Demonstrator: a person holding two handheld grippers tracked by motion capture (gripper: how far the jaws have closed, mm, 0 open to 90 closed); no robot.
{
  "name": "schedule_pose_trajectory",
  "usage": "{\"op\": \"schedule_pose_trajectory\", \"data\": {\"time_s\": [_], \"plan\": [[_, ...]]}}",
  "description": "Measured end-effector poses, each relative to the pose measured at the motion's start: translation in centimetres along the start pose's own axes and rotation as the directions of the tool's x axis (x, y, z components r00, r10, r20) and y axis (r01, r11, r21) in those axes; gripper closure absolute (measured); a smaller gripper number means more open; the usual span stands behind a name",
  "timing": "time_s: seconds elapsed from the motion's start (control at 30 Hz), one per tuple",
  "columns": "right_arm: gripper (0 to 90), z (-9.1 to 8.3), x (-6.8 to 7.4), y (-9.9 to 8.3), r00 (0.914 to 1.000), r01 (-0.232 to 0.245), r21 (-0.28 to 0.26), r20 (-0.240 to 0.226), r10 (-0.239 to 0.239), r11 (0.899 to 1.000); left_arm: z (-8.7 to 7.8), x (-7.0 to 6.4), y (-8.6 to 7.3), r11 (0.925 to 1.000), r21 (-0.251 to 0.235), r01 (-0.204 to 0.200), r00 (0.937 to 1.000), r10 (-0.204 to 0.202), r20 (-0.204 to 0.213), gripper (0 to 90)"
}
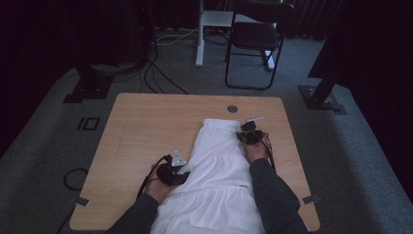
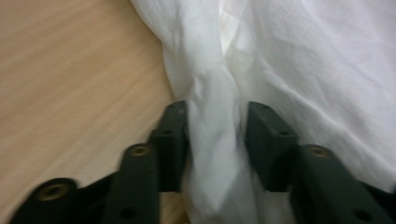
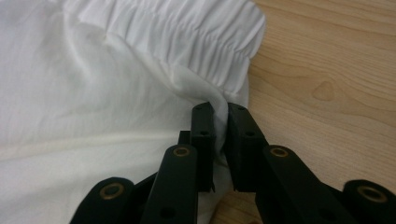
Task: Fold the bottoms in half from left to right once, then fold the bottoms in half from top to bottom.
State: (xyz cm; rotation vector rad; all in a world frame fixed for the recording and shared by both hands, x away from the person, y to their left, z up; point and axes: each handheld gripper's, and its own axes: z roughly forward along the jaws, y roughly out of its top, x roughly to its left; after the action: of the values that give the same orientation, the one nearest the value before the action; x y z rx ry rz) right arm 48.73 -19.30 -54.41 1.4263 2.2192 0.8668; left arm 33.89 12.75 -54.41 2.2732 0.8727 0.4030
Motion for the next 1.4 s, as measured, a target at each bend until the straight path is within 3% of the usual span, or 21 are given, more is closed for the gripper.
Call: {"op": "schedule_pose_trajectory", "data": {"time_s": [0.03,0.07,0.13,0.23,0.37,0.43,0.47,0.57,0.67,0.7,0.73,0.83,1.03,1.1,1.23,1.3,1.33,1.4], "plan": [[81.6,0.0,0.0,0.0,1.0,0.0,0.0,0.0,0.0,1.0,0.0,0.0,0.0,1.0,0.0,0.0,1.0,0.0,0.0,54.7],[81.7,0.0,0.0,0.0,1.0,-0.001,-0.001,0.0,0.001,1.0,-0.8,0.9,0.9,0.999,-0.035,0.027,0.9995,-0.027,-0.017,54.7],[82.1,0.1,0.1,-0.1,1.0,0.0,-0.01,0.001,0.0,1.0,-1.2,1.7,2.1,0.9967,-0.072,0.038,0.9987,-0.041,-0.031,51.0],[82.1,0.1,0.0,-0.1,0.9999,-0.008,-0.012,-0.01,0.008,1.0,-0.4,3.2,5.2,0.9926,-0.108,0.054,0.9971,-0.06,-0.048,47.3],[82.1,0.2,-0.1,-0.2,0.9992,-0.029,-0.017,-0.026,0.029,0.999,3.5,4.5,8.8,0.995,-0.088,0.048,0.9931,-0.057,-0.102,44.0],[82.1,0.2,-0.1,-0.2,0.9993,-0.029,-0.017,-0.025,0.028,0.999,6.0,5.0,9.7,0.9981,-0.05,0.036,0.99,-0.042,-0.134,42.8],[82.2,0.2,-0.1,-0.2,0.9993,-0.029,-0.018,-0.024,0.028,0.999,7.1,5.3,9.9,0.9976,-0.038,0.057,0.988,-0.062,-0.142,43.3],[82.5,0.2,-0.1,-0.3,0.9992,-0.031,-0.024,-0.027,0.03,0.999,8.7,6.1,9.5,0.9926,-0.002,0.122,0.9838,-0.121,-0.132,51.5],[82.5,0.1,0.0,-0.4,0.9989,-0.031,-0.027,-0.037,0.03,0.999,8.8,6.1,9.1,0.9927,-0.001,0.121,0.9862,-0.12,-0.114,67.8],[82.5,0.1,0.0,-0.5,0.9988,-0.031,-0.028,-0.04,0.03,0.999,8.5,6.1,8.8,0.9936,0.005,0.113,0.9877,-0.112,-0.109,67.8],[82.4,0.0,0.2,-0.7,0.9983,-0.034,-0.029,-0.048,0.032,0.999,8.3,6.0,8.5,0.9939,0.006,0.111,0.9887,-0.109,-0.103,75.3],[82.0,-0.4,0.6,-1.3,0.9978,-0.033,-0.036,-0.058,0.031,0.999,7.5,5.8,7.7,0.9932,0.012,0.115,0.9898,-0.114,-0.085,81.1],[82.0,-1.7,1.9,-3.0,0.9958,-0.012,-0.036,-0.091,0.009,0.999,5.6,4.2,5.4,0.9953,0.008,0.096,0.9934,-0.095,-0.064,81.5],[82.0,-2.4,2.8,-3.9,0.9943,0.011,-0.033,-0.105,-0.015,0.999,4.6,3.3,4.4,0.9974,0.007,0.072,0.9956,-0.071,-0.061,81.5],[82.0,-2.8,3.3,-4.6,0.9922,0.01,-0.046,-0.124,-0.015,0.999,3.9,2.7,3.7,0.9971,0.013,0.075,0.9965,-0.075,-0.039,81.0],[82.0,-2.9,3.3,-4.7,0.9921,0.007,-0.048,-0.124,-0.013,0.999,3.7,2.8,3.9,0.9968,0.035,0.071,0.9965,-0.07,-0.046,70.7],[82.0,-2.8,3.3,-4.6,0.992,0.002,-0.047,-0.126,-0.008,0.999,3.4,3.0,4.1,0.9972,0.023,0.071,0.9964,-0.07,-0.048,63.8],[82.1,-2.8,3.3,-4.6,0.9917,0.002,-0.047,-0.128,-0.008,0.999,2.8,3.9,4.7,0.9937,-0.019,0.111,0.9924,-0.112,-0.053,54.6]]}}
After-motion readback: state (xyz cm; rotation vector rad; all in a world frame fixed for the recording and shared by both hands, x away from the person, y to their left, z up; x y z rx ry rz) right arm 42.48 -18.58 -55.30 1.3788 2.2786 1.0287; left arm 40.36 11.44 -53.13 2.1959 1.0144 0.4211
